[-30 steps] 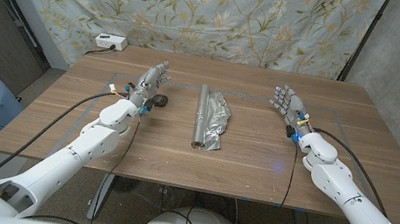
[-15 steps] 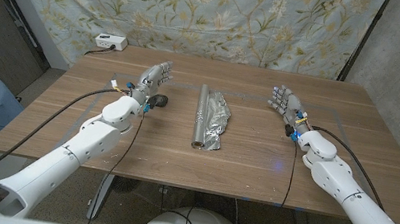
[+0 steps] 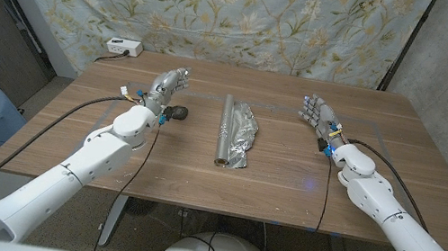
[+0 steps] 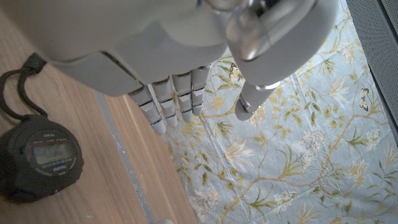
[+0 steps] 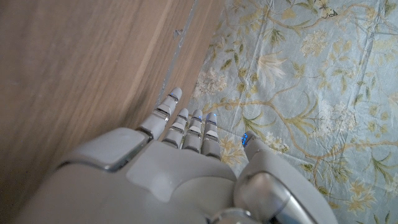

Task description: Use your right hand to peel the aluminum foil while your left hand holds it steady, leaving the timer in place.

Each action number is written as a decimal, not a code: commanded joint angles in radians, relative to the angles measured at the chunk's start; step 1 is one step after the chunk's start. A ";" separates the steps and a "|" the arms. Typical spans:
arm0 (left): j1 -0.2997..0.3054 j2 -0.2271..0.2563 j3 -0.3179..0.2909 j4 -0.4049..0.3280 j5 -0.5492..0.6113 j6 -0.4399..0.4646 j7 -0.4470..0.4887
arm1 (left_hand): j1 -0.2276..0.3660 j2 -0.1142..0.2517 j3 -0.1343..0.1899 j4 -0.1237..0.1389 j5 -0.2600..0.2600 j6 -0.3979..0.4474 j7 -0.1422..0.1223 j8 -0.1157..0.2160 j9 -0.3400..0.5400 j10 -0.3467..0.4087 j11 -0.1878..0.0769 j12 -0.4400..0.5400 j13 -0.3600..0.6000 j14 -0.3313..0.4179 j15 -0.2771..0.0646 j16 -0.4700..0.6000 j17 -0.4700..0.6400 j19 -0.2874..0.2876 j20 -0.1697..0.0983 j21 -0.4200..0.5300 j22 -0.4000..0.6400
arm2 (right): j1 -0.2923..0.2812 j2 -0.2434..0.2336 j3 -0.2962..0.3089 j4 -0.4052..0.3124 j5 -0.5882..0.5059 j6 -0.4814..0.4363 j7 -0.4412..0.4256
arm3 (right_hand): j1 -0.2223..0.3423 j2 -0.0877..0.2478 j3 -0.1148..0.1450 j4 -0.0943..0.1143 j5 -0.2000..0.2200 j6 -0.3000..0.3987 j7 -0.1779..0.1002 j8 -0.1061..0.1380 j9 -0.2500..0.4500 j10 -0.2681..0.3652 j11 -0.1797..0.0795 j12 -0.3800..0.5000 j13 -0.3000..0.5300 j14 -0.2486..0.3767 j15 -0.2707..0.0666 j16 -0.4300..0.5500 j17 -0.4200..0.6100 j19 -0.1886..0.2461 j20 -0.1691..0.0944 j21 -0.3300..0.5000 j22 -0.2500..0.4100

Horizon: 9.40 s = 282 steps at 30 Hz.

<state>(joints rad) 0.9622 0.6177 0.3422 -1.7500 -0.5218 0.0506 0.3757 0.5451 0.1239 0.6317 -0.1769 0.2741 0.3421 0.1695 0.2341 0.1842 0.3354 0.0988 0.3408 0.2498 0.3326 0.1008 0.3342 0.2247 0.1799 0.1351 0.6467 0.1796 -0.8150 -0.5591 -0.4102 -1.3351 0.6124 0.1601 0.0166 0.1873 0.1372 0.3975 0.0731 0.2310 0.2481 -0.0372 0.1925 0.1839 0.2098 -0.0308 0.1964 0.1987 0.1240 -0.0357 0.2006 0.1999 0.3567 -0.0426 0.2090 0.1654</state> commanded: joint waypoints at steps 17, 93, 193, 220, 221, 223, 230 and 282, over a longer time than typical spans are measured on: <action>-0.074 0.019 0.038 -0.263 0.050 0.497 0.202 | 0.137 -0.045 -0.062 -0.003 0.063 0.122 0.015 0.006 0.024 0.117 0.004 0.097 0.094 0.155 -0.018 0.178 0.092 0.124 0.025 0.026 0.012 | 0.069 -0.017 -0.002 0.101 0.000 0.033 0.112 | 0.023 -0.001 0.012 -0.014 -0.007 -0.009 0.001 -0.001 0.003 -0.012 -0.001 -0.002 0.001 -0.004 -0.020 -0.002 -0.002 0.004 -0.038 -0.006 0.004; -0.754 -0.085 0.313 0.044 -0.573 1.345 0.314 | 0.309 -0.063 -0.198 0.011 0.122 0.103 0.046 -0.026 0.093 0.023 0.095 0.197 0.291 0.099 0.031 0.395 0.250 0.145 0.079 0.051 0.039 | 0.299 0.137 0.004 0.662 0.023 0.371 0.438 | 0.039 0.004 0.014 -0.043 -0.025 -0.013 -0.001 0.000 0.003 -0.023 -0.003 -0.001 0.002 -0.017 -0.016 0.004 0.007 -0.004 -0.035 -0.016 0.004; -1.233 -0.633 0.901 1.171 0.097 1.243 -0.687 | 0.257 -0.044 -0.201 0.020 0.209 0.103 0.051 -0.024 0.079 0.125 0.116 0.022 0.340 0.151 0.068 0.280 0.088 0.144 0.079 0.173 0.025 | 0.435 0.241 0.123 0.992 -0.008 0.346 0.484 | 0.048 0.010 0.014 -0.066 -0.037 0.004 -0.006 0.006 0.004 -0.023 -0.010 0.002 0.002 -0.014 -0.016 0.014 0.014 -0.003 -0.028 -0.016 0.005; -1.189 -0.743 0.847 1.380 0.413 0.997 -0.877 | 0.359 -0.060 -0.161 0.020 0.243 0.196 0.051 -0.031 0.178 0.165 0.112 0.178 0.427 0.232 0.034 0.334 0.150 0.180 0.079 0.273 0.021 | 0.408 0.248 0.182 0.994 -0.027 0.295 0.478 | 0.045 0.012 0.016 -0.067 -0.038 0.008 -0.009 0.006 0.004 -0.024 -0.014 0.001 0.002 -0.005 -0.017 0.018 0.015 0.000 -0.021 -0.015 0.005; -1.186 -0.744 0.846 1.380 0.420 0.992 -0.874 | 0.359 -0.060 -0.160 0.020 0.243 0.197 0.051 -0.030 0.178 0.168 0.110 0.179 0.426 0.234 0.035 0.334 0.150 0.181 0.079 0.275 0.021 | 0.406 0.249 0.185 0.994 -0.026 0.298 0.481 | 0.046 0.011 0.016 -0.067 -0.038 0.008 -0.009 0.006 0.004 -0.024 -0.014 0.001 0.002 -0.005 -0.017 0.018 0.015 0.000 -0.021 -0.015 0.005; -1.180 -0.746 0.843 1.381 0.432 0.983 -0.867 | 0.363 -0.061 -0.159 0.018 0.243 0.203 0.051 -0.028 0.179 0.174 0.109 0.182 0.426 0.241 0.033 0.338 0.150 0.184 0.079 0.278 0.021 | 0.403 0.251 0.190 0.994 -0.025 0.302 0.486 | 0.045 0.011 0.016 -0.067 -0.038 0.008 -0.009 0.006 0.004 -0.025 -0.014 0.001 0.002 -0.005 -0.017 0.018 0.015 0.000 -0.020 -0.015 0.005; -1.160 -0.753 0.830 1.383 0.453 0.970 -0.848 | 0.370 -0.061 -0.155 0.018 0.241 0.223 0.051 -0.022 0.182 0.190 0.100 0.189 0.425 0.257 0.016 0.344 0.150 0.195 0.078 0.287 0.021 | 0.392 0.249 0.206 0.994 -0.022 0.308 0.498 | 0.045 0.011 0.017 -0.067 -0.039 0.008 -0.010 0.006 0.004 -0.025 -0.014 0.001 0.002 -0.004 -0.017 0.018 0.015 0.001 -0.017 -0.015 0.005; -1.136 -0.745 0.810 1.377 0.457 1.016 -0.843 | 0.465 -0.066 -0.111 0.018 0.231 0.369 0.022 0.038 0.253 0.327 0.003 0.240 0.410 0.383 -0.086 0.356 0.155 0.288 0.006 0.367 0.014 | 0.383 0.250 0.204 0.993 -0.029 0.291 0.523 | 0.040 0.011 0.020 -0.067 -0.040 0.010 -0.009 0.005 0.005 -0.025 -0.019 0.002 0.003 0.000 -0.014 0.019 0.016 0.004 -0.011 -0.013 0.006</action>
<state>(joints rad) -0.1824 -0.1238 1.1589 -0.3722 -0.0603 1.0599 -0.4862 0.9796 0.0184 0.5059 -0.1773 0.5108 0.6839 0.2053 0.2672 0.8245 0.6375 0.1161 0.5763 0.6662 0.7102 0.0217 0.6965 0.3802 0.4694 0.1482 1.0063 0.1950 -0.4316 -0.3102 -0.2013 -0.3419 0.5876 0.4522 0.5390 0.2253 0.1491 0.4111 0.0070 0.1923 0.2480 -0.0443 0.1924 0.1835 0.1797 -0.0432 0.1964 0.1981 0.1148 -0.0370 0.2122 0.2114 0.3565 -0.0426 0.1924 0.1701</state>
